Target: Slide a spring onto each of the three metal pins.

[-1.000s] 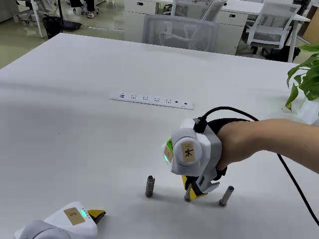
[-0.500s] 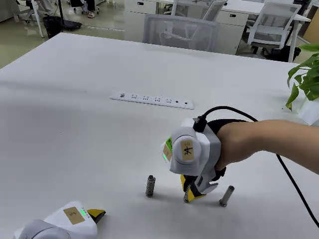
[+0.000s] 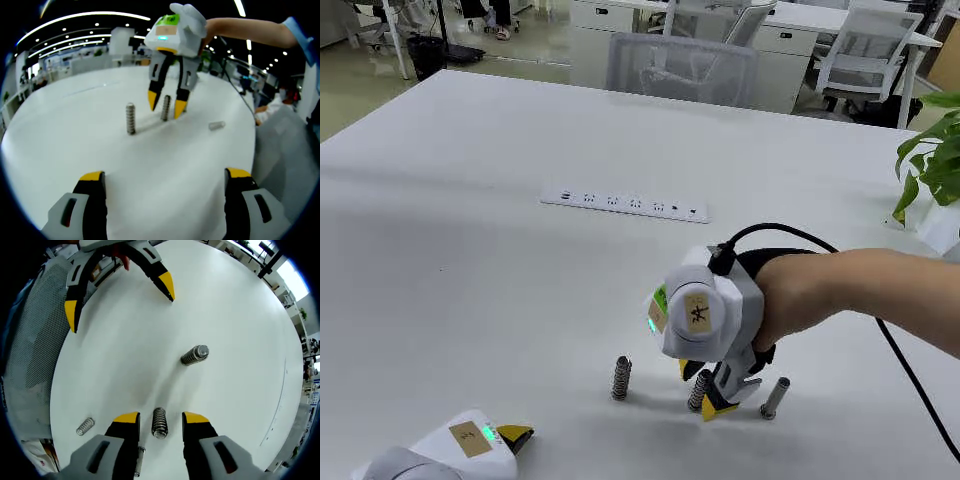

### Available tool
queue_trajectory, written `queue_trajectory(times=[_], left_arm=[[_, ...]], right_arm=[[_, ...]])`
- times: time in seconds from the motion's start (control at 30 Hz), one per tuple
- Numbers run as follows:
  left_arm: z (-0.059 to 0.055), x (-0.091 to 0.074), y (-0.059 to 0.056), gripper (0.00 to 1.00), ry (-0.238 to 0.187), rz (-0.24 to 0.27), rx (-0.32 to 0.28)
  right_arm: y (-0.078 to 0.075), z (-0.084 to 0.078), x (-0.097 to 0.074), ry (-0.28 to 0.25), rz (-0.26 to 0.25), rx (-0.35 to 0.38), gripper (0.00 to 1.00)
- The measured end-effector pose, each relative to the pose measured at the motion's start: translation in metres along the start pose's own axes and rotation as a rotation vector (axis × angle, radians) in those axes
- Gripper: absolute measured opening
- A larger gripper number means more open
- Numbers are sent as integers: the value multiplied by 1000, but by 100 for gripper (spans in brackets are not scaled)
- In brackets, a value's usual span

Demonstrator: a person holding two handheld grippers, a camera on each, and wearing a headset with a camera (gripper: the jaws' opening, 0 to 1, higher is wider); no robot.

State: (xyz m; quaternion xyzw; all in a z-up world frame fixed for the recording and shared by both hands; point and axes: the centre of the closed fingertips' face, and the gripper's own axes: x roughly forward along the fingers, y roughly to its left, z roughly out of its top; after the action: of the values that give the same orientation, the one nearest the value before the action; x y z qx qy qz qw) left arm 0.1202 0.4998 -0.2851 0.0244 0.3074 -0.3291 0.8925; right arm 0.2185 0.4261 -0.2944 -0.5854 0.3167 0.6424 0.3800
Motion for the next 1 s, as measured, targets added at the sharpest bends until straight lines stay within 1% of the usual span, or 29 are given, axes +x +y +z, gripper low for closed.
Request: queue_trajectory(times=[0.1,0.23,0.3,0.37,0.4,0.47,0.5,0.53,0.6,0.67,0.77,0.83,1.0], left_arm=[[1,0,0,100,0,-2,5],[3,0,0,100,-2,-3,8],[4,0,0,100,-4,-4,9],[6,0,0,100,-6,-3,12],[6,0,1,100,-6,-3,13],[9,0,0,100,-12,-8,6],[10,0,0,100,-13,-10,6],[11,-1,-1,100,-13,-11,15],[12,-1,-2,100,-11,-13,23],[15,-1,-3,100,-16,-16,25],[17,-1,-3,100,-17,-16,36],[20,-1,-4,100,-19,-18,40],[22,-1,-7,100,-19,-26,52]], right_arm=[[1,0,0,-11,-3,6,50],[2,0,0,-34,-16,22,62],[4,0,0,-42,-21,35,72],[2,0,0,-60,-51,28,82],[2,0,-1,-69,-59,38,85],[3,3,-3,-107,-73,86,89],[2,4,-3,-124,-82,112,91],[3,4,-5,-135,-88,117,93],[6,2,-6,-138,-97,117,95],[8,-1,-7,-146,-119,116,96],[11,-3,-8,-176,-142,169,97],[12,-4,-11,-207,-166,201,98],[15,-5,-23,-300,-209,314,98]])
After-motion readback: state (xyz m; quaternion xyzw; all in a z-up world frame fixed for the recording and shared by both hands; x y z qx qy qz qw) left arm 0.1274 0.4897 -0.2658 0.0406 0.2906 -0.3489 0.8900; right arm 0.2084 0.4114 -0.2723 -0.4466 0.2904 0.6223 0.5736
